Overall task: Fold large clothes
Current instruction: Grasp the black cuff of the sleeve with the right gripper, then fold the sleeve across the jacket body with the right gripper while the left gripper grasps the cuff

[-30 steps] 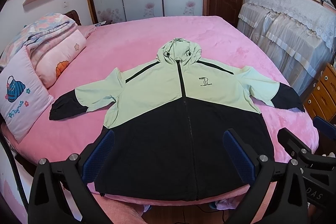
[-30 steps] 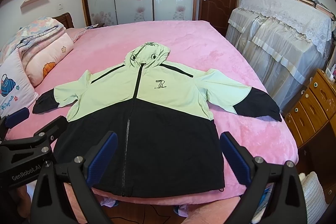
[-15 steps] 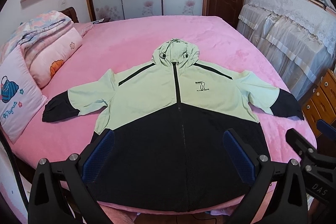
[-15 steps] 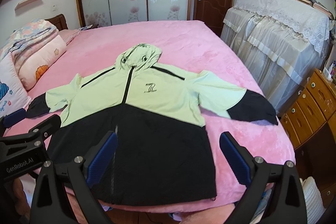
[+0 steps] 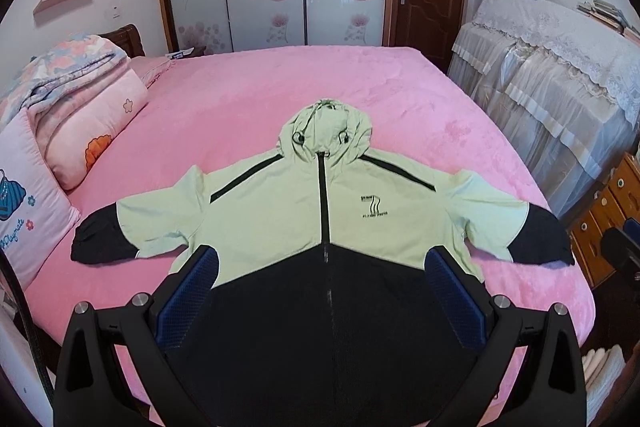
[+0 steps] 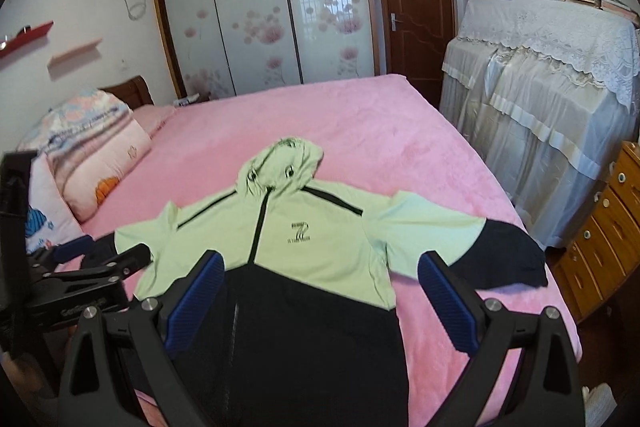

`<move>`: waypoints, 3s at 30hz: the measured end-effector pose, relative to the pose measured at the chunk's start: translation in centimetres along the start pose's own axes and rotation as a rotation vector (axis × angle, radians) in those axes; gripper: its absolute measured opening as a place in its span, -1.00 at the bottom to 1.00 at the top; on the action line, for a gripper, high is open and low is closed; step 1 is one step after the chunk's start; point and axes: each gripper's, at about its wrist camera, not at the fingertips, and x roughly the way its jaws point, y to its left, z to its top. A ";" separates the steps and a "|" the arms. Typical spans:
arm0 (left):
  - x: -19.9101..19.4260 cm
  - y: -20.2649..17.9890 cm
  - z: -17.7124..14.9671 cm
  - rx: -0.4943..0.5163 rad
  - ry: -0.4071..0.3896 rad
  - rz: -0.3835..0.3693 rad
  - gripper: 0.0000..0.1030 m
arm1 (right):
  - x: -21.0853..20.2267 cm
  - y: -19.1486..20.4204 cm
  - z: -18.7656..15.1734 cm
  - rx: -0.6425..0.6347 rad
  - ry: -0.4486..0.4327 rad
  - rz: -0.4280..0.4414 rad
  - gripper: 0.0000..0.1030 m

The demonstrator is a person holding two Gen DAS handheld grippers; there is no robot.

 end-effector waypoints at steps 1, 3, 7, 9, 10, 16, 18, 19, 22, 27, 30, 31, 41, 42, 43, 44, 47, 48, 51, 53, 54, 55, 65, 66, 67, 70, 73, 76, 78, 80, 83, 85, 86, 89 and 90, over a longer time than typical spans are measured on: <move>0.3 -0.3 0.4 0.006 -0.007 -0.015 0.99 | -0.1 -0.4 0.4 0.003 -0.007 0.006 0.91; 0.9 -1.0 1.0 0.031 -0.010 -0.064 0.99 | 0.1 -1.5 1.2 0.018 -0.013 0.011 0.91; 2.7 -2.9 2.1 0.022 0.035 -0.169 0.99 | 1.7 -4.5 1.8 0.065 0.011 -0.041 0.91; 3.5 -3.9 2.3 0.021 0.061 -0.212 0.99 | 2.8 -6.6 1.8 0.086 0.008 -0.075 0.91; 4.3 -4.7 2.5 0.023 0.074 -0.233 0.99 | 3.3 -7.6 1.7 0.096 0.012 -0.096 0.91; 8.2 -9.0 2.0 0.041 0.032 -0.278 0.99 | 8.1 -16.5 0.1 0.251 0.108 -0.217 0.90; 9.9 -10.3 1.6 0.050 0.045 -0.272 0.99 | 9.5 -20.0 -1.1 0.334 0.148 -0.225 0.82; 11.1 -11.1 1.3 0.052 0.059 -0.267 0.99 | 10.2 -21.8 -1.9 0.376 0.163 -0.236 0.79; 14.4 -13.1 0.6 0.051 0.099 -0.276 0.99 | 12.2 -27.0 -4.5 0.521 0.206 -0.240 0.75; 18.5 -15.1 -1.2 0.065 0.108 -0.239 0.99 | 15.1 -33.1 -9.1 0.691 0.273 -0.295 0.69; 20.3 -16.5 -2.0 0.075 0.119 -0.250 0.99 | 16.8 -35.5 -11.5 0.783 0.307 -0.310 0.65; 20.9 -17.0 -2.2 0.073 0.118 -0.252 0.99 | 17.2 -36.2 -12.2 0.812 0.311 -0.307 0.60; 23.7 -20.4 -3.2 0.049 0.168 -0.303 0.99 | 21.3 -39.3 -13.9 0.962 0.256 -0.241 0.17; 23.7 -20.4 -3.3 0.052 0.171 -0.303 0.99 | 21.8 -39.3 -13.7 0.963 0.257 -0.240 -0.07; 23.8 -20.5 -3.5 0.058 0.175 -0.299 0.99 | 22.1 -39.5 -13.6 0.961 0.258 -0.238 -0.33; 23.7 -20.5 -3.5 0.059 0.177 -0.300 0.99 | 22.5 -39.4 -13.4 0.955 0.260 -0.245 -0.48; 23.4 -20.0 -3.7 0.060 0.180 -0.296 0.99 | 22.4 -38.8 -12.4 0.897 0.226 -0.287 -0.84; 23.2 -19.8 -3.6 0.062 0.180 -0.288 0.99 | 22.2 -38.2 -11.7 0.856 0.211 -0.310 -0.87; 22.6 -18.6 -3.7 0.059 0.173 -0.267 0.99 | 20.9 -35.5 -8.9 0.722 0.138 -0.357 -0.90; 22.1 -17.4 -3.7 0.045 0.172 -0.256 0.99 | 19.6 -32.8 -6.6 0.620 0.078 -0.365 -0.91; 21.7 -16.5 -3.8 0.035 0.178 -0.249 0.99 | 18.9 -30.7 -5.0 0.555 0.042 -0.352 -0.91; 21.5 -15.6 -3.8 0.026 0.181 -0.242 0.99 | 18.3 -29.0 -3.9 0.503 0.017 -0.335 -0.91; 20.7 -4.6 -4.9 -0.144 0.193 -0.135 0.99 | 21.6 -6.3 0.3 -0.038 0.003 -0.019 -0.91; 21.0 -3.2 -5.1 -0.163 0.200 -0.118 0.99 | 22.4 -4.8 -0.3 -0.068 0.022 -0.001 -0.91; 21.3 -2.3 -5.3 -0.175 0.201 -0.109 0.99 | 23.7 -3.0 -1.2 -0.104 0.054 0.015 -0.91; 22.3 -0.1 -5.8 -0.202 0.206 -0.096 0.99 | 28.2 1.2 -4.4 -0.197 0.173 0.034 -0.88; 23.4 1.1 -6.4 -0.217 0.231 -0.108 0.99 | 32.3 3.7 -7.8 -0.282 0.309 0.022 -0.80; 24.4 1.5 -6.8 -0.219 0.253 -0.154 0.99 | 32.5 3.7 -10.3 -0.302 0.377 0.032 -0.54; 24.8 1.2 -6.9 -0.216 0.260 -0.199 0.99 | 30.8 2.9 -10.3 -0.253 0.360 0.082 -0.35; 25.5 0.8 -6.9 -0.225 0.267 -0.246 0.99 | 28.5 1.4 -10.3 -0.214 0.322 0.122 -0.10; 26.1 -0.3 -6.6 -0.233 0.267 -0.310 0.99 | 26.5 0.7 -10.0 -0.205 0.292 0.123 -0.01; 26.5 -2.1 -6.1 -0.183 0.265 -0.321 0.99 | 24.6 -0.7 -9.9 -0.167 0.268 0.095 -0.01; 26.6 -2.7 -5.9 -0.162 0.263 -0.320 0.99 | 23.8 -1.7 -10.1 -0.129 0.261 0.070 -0.01; 26.8 -6.8 -5.4 -0.023 0.255 -0.323 0.99 | 22.8 -4.6 -10.8 -0.012 0.258 0.017 -0.01; 26.8 -8.2 -5.5 0.029 0.260 -0.327 0.99 | 22.6 -5.7 -11.2 0.034 0.261 -0.012 -0.01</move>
